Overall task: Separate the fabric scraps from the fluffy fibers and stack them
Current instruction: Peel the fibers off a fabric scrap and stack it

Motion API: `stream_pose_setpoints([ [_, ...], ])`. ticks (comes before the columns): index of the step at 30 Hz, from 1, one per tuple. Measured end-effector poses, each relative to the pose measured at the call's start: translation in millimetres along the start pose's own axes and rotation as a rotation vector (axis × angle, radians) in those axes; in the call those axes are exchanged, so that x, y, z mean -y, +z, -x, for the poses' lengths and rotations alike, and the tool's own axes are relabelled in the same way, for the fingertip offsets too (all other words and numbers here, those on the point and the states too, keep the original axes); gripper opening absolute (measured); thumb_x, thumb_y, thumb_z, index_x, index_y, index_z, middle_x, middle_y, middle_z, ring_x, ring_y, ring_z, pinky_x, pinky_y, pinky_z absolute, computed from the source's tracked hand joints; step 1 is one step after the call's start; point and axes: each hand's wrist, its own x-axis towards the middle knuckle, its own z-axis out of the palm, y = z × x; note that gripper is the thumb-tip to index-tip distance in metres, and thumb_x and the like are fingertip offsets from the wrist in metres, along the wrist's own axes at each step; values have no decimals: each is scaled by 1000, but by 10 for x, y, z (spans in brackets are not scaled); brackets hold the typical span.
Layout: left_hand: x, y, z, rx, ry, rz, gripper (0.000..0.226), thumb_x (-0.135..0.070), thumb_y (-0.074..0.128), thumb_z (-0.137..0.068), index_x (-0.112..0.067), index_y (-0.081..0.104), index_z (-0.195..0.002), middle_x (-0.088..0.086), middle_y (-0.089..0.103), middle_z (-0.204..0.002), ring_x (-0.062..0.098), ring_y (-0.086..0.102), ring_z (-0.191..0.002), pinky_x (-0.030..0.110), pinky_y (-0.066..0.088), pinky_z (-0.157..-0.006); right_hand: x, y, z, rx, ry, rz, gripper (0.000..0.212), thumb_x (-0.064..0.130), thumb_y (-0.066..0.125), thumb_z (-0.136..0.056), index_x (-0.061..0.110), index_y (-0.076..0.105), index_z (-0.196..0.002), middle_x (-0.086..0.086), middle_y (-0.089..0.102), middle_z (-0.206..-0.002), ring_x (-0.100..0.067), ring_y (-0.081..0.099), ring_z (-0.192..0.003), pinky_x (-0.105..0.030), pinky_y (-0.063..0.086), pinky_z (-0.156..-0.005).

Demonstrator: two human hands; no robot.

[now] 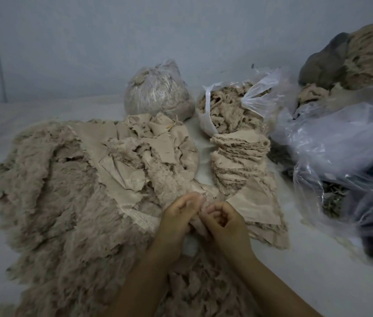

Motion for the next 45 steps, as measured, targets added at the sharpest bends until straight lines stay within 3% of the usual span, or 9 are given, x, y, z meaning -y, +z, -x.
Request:
stream_pose_setpoints([
  [4,1,-55,-21,-82,2,-28,24,0,54,-91,-15,73,-91,15,74,-91,25,71,-82,31,57,-70,-47,-13,-12,-60,78,-152,11,7,62,-90,10,57,-80,4,58,-61,-18,55,-63,-32,48,-62],
  [10,-49,-28,-2,80,-84,95,51,20,35,-86,-17,61,-109,9,67,-110,29,72,-82,30,57,-59,-66,1,5,38,71,33,26,30,74,-79,27,55,-96,5,63,-84,-2,60,-70,-20,52,-64],
  [15,-90,-77,0,62,-63,2,53,28,35,-81,-12,61,-102,11,64,-115,16,70,-76,22,54,-54,-95,-68,-134,-35,111,64,13,10,56,-93,16,54,-81,3,54,-60,-10,50,-52,-27,39,-54],
  [19,-65,-78,-12,-59,-41,-48,35,24,38,-82,-5,53,-91,13,66,-92,17,62,-61,25,50,-50,-104,-62,-137,4,182,-110,10,19,55,-95,11,54,-89,3,55,-66,-2,54,-55,-19,45,-53],
  [23,-63,-46,-14,-54,-48,-9,35,25,37,-80,-3,51,-93,11,69,-74,22,63,-58,29,51,-50,-142,-31,-73,49,137,7,14,22,64,-89,16,60,-101,-6,67,-93,-18,65,-82,-36,55,-72],
  [29,-58,-73,10,-30,-173,-187,34,23,37,-80,-6,53,-79,16,57,-74,23,50,-61,27,37,-55,-71,-67,-170,-155,111,-18,38,24,50,-98,2,54,-67,-9,56,-61,-15,51,-58,-24,41,-55],
  [33,-91,50,-27,27,-340,-47,28,-18,46,-96,-6,70,-89,13,68,-86,22,64,-74,31,48,-67,-9,-30,-127,-4,104,48,44,35,44,-99,16,73,-73,0,73,-67,-8,69,-65,-19,52,-60],
  [41,-103,54,-227,-377,-89,-150,24,-21,50,-98,-6,57,-80,9,62,-73,21,59,-66,29,49,-61,-76,-167,-7,203,47,172,51,27,58,-94,25,33,-49,14,31,-44,0,29,-43,-15,25,-45],
  [45,-289,-141,-306,-398,-30,-128,25,-19,47,-99,-1,59,-85,11,65,-67,23,62,-62,28,50,-61,-199,-414,56,117,65,236,51,25,59,-93,24,46,-44,12,44,-44,2,39,-45,-13,31,-49],
])
